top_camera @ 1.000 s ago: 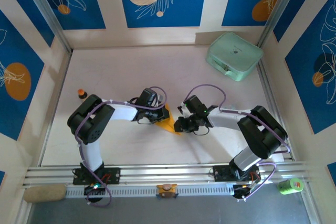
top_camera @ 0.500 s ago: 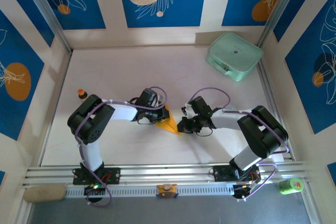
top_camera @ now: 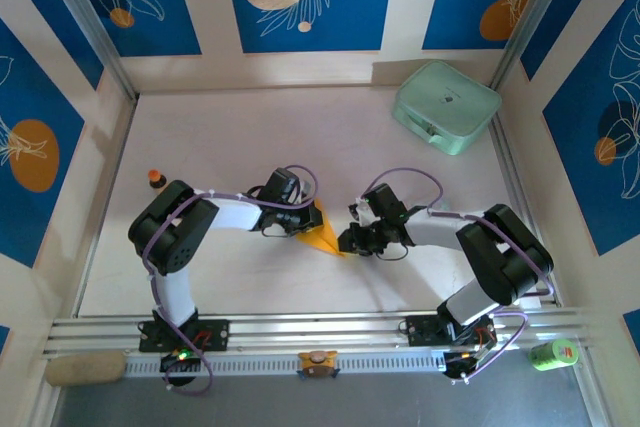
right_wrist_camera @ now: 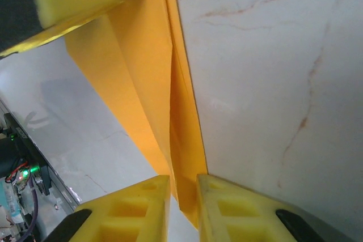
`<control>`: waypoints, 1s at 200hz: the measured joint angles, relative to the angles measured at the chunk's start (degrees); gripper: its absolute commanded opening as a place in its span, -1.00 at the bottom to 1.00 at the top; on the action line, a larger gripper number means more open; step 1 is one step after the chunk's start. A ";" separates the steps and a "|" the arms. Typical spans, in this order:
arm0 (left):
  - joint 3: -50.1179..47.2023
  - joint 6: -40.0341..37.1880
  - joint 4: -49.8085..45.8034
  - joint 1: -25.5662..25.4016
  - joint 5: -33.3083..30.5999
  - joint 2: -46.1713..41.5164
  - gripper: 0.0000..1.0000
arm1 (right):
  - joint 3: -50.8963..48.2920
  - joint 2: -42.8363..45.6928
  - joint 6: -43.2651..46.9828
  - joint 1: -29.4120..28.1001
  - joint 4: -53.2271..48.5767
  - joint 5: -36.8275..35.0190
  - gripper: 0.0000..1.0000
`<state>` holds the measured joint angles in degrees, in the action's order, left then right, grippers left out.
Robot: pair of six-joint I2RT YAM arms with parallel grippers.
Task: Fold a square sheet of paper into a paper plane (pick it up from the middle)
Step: Fourth fold the wing at the center of the table.
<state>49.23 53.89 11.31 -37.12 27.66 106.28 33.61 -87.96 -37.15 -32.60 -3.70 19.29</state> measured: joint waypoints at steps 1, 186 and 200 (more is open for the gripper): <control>0.00 0.00 0.00 0.00 0.00 0.00 -0.92 | -0.02 0.00 -0.02 0.00 -0.04 -0.02 -0.62; -0.07 0.00 0.02 0.15 0.39 0.04 -0.92 | -2.54 1.29 -2.93 1.77 0.63 1.44 -0.55; -0.07 0.00 0.04 0.15 0.39 0.04 -0.92 | -2.45 1.29 -2.86 1.64 0.42 1.25 -0.55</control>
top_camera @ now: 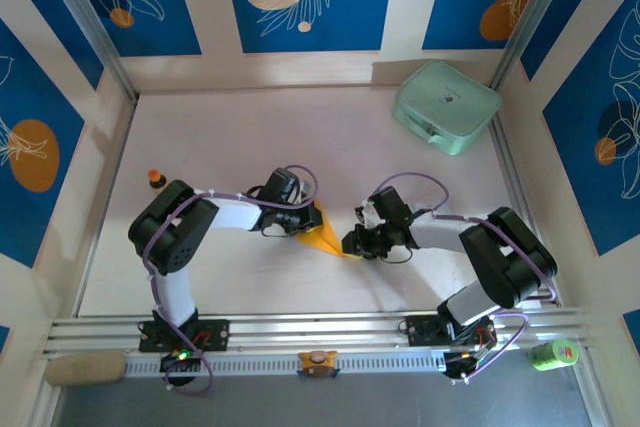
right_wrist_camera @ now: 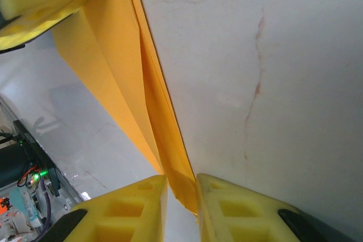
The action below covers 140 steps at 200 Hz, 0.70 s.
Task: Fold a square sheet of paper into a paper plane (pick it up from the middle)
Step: Fourth fold the wing at the center of the table.
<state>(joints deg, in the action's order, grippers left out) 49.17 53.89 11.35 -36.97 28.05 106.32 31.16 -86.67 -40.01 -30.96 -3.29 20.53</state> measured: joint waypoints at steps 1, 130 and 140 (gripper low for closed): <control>0.00 0.00 -0.02 0.00 0.00 0.00 -0.92 | 0.00 0.00 0.02 0.00 0.00 -0.02 -0.55; -0.04 0.00 0.13 0.00 0.04 0.00 -0.92 | 2.49 -1.64 0.72 -1.03 -4.02 -2.32 -0.82; -0.04 0.00 0.13 0.00 0.04 0.00 -0.92 | 2.49 -1.64 0.72 -0.98 -4.02 -2.19 -0.80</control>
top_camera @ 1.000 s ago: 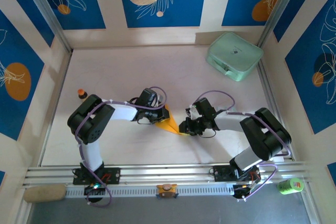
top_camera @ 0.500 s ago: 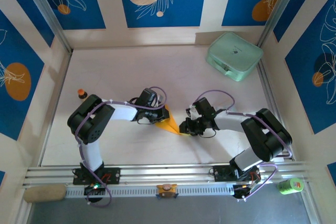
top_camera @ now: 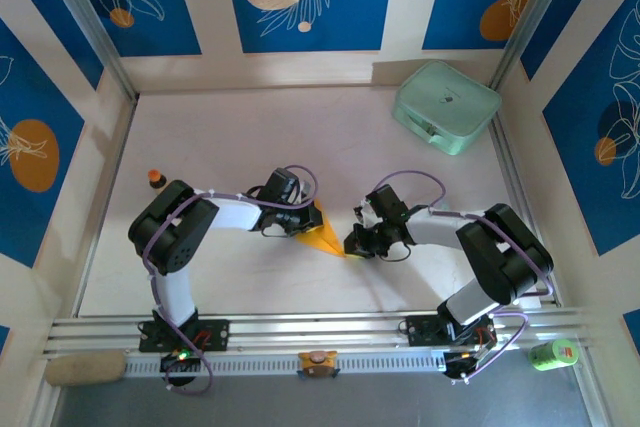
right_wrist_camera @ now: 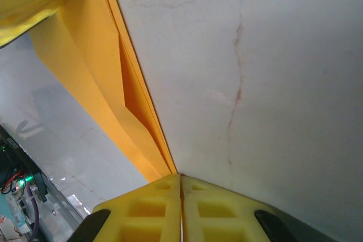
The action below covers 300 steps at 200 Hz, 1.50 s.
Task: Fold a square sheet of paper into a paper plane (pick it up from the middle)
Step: Fourth fold the wing at the center of the table.
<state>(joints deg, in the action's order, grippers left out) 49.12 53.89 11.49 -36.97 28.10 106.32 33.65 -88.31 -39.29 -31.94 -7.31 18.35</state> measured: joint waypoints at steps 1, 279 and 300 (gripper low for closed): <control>0.00 0.00 0.00 0.00 0.00 0.00 -0.92 | 0.00 0.02 0.00 0.00 0.02 0.00 -0.80; 0.00 -1.51 -0.17 0.15 0.83 0.07 -0.95 | 4.24 -8.92 -0.20 -0.28 8.46 8.66 -0.98; 0.00 -1.51 -0.17 0.17 0.90 0.15 -0.95 | 4.13 -7.93 -0.20 0.11 7.37 8.70 -0.97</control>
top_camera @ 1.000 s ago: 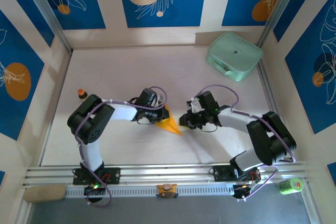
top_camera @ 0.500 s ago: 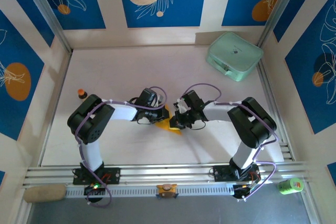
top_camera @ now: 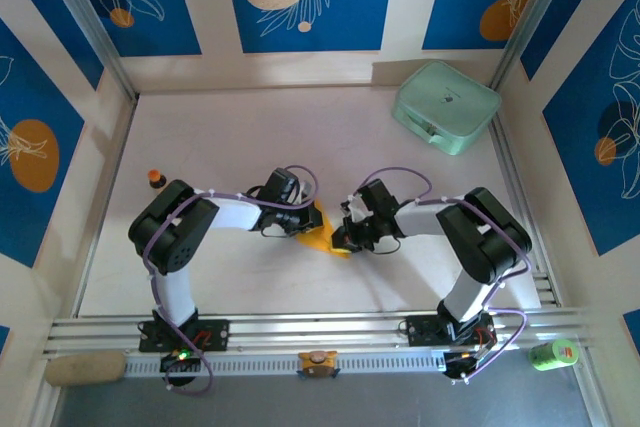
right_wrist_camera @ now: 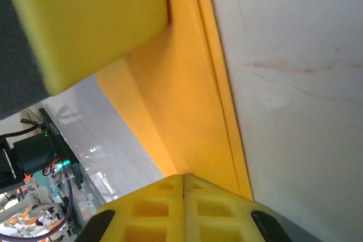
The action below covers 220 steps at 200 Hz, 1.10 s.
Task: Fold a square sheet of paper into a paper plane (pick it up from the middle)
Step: Fourth fold the wing at the center of the table.
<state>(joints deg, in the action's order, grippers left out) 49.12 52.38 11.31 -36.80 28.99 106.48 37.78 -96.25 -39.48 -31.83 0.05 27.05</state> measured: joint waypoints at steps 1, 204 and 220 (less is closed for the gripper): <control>0.00 -0.02 0.00 0.00 0.00 0.00 -0.95 | 0.00 0.04 0.04 0.00 -0.09 0.02 -0.97; 0.63 -3.48 0.44 1.31 4.57 1.51 -0.95 | -0.09 7.45 -3.80 3.87 -1.31 1.46 -1.00; 0.87 -3.56 0.44 1.33 5.11 1.75 -0.95 | 1.88 4.63 -3.85 2.89 -0.85 1.49 -1.00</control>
<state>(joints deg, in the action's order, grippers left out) 50.00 48.82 11.75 -35.46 34.11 108.22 39.66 -91.61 -43.33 -28.95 -0.80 28.53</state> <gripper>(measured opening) 0.064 0.053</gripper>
